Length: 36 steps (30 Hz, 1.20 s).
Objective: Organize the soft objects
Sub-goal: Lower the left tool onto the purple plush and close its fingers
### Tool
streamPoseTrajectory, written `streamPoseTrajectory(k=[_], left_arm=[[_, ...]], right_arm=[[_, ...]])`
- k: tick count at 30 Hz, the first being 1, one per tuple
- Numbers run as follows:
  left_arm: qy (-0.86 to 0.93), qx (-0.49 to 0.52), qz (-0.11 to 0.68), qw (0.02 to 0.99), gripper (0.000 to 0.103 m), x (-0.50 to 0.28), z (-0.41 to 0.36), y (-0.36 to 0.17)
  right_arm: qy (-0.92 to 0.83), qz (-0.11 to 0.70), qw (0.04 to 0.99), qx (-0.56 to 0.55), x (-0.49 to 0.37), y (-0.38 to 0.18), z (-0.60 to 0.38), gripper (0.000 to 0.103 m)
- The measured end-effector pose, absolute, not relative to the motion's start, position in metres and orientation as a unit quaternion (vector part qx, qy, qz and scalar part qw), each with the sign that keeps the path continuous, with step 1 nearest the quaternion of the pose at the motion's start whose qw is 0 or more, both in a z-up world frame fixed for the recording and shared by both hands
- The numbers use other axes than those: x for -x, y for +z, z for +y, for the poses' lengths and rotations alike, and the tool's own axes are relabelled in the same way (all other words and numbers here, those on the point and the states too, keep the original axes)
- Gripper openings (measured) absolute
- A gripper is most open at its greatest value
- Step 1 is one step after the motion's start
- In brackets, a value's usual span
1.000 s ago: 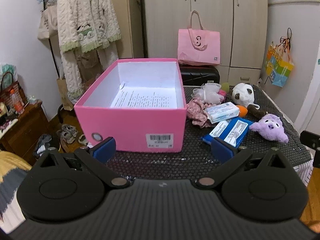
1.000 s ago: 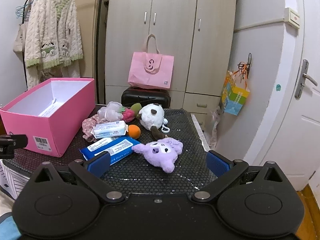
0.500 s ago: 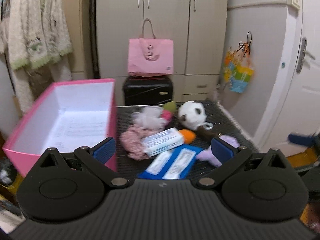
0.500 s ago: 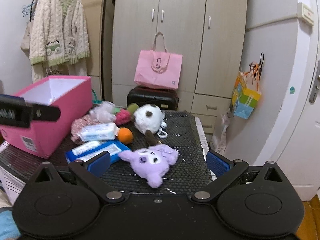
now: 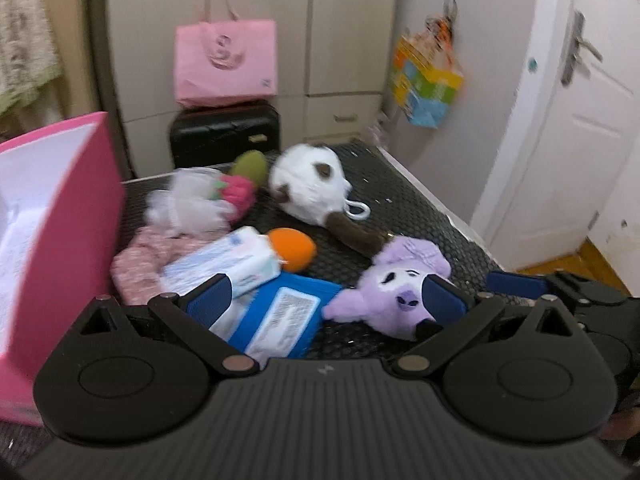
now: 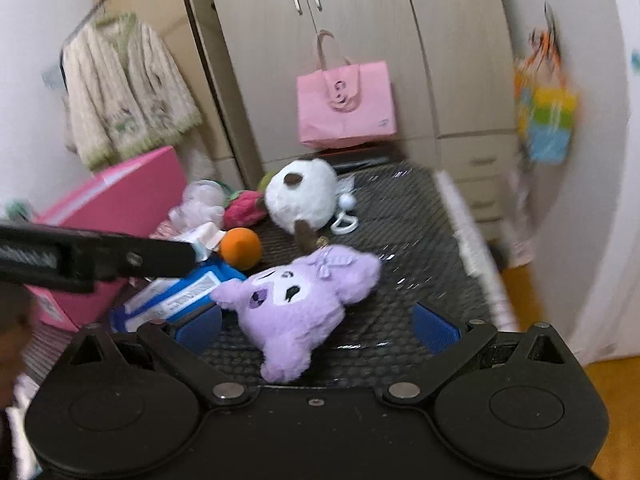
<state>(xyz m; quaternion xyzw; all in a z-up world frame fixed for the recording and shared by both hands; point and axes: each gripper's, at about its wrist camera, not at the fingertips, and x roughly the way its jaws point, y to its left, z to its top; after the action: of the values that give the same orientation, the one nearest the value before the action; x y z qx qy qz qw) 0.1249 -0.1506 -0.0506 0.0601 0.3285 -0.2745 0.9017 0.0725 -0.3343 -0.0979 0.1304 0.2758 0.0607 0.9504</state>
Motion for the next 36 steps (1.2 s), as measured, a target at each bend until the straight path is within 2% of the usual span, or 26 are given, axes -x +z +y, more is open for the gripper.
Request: streamPoseTrajectory(k=[3,9,11,13,17,21,22,23,27,36], left_arm=[[-0.303,-0.076,0.337,0.888,0.1,-0.134,-0.166,-0.055],[-0.352,-0.074,0.373,0.856,0.097,-0.151,-0.189,-0.068],[-0.365,-0.069,0.388,0.843,0.09,-0.156,-0.194,-0.074],[-0.373,-0.065,0.4,0.835,0.082,-0.159,-0.197,-0.08],[-0.382,-0.066,0.41,0.826,0.08,-0.16,-0.198,-0.087],[-0.373,-0.075,0.425,0.821,0.08,-0.158,-0.202,-0.095],[-0.369,-0.081,0.422,0.824,0.078,-0.155,-0.203,-0.095],[-0.368,-0.085,0.419,0.826,0.077,-0.153,-0.204,-0.095],[-0.369,-0.089,0.415,0.827,0.072,-0.147,-0.204,-0.094],[-0.366,-0.086,0.414,0.829,0.071,-0.134,-0.195,-0.086]], right_arm=[[0.07,0.287,0.946,-0.133,-0.082,-0.109,-0.336,0.103],[0.077,0.291,0.953,-0.025,-0.082,-0.11,-0.315,0.101],[0.076,0.293,0.953,-0.006,-0.082,-0.112,-0.31,0.093],[0.071,0.295,0.953,0.003,-0.084,-0.115,-0.307,0.091],[0.078,0.287,0.955,-0.001,-0.083,-0.115,-0.307,0.078],[0.082,0.276,0.958,0.001,-0.079,-0.117,-0.304,0.07],[0.083,0.271,0.959,0.0,-0.078,-0.117,-0.303,0.063],[0.085,0.267,0.96,0.0,-0.077,-0.117,-0.302,0.061],[0.076,0.26,0.963,-0.007,-0.071,-0.118,-0.3,0.059],[0.087,0.262,0.961,-0.009,-0.063,-0.11,-0.296,0.058]])
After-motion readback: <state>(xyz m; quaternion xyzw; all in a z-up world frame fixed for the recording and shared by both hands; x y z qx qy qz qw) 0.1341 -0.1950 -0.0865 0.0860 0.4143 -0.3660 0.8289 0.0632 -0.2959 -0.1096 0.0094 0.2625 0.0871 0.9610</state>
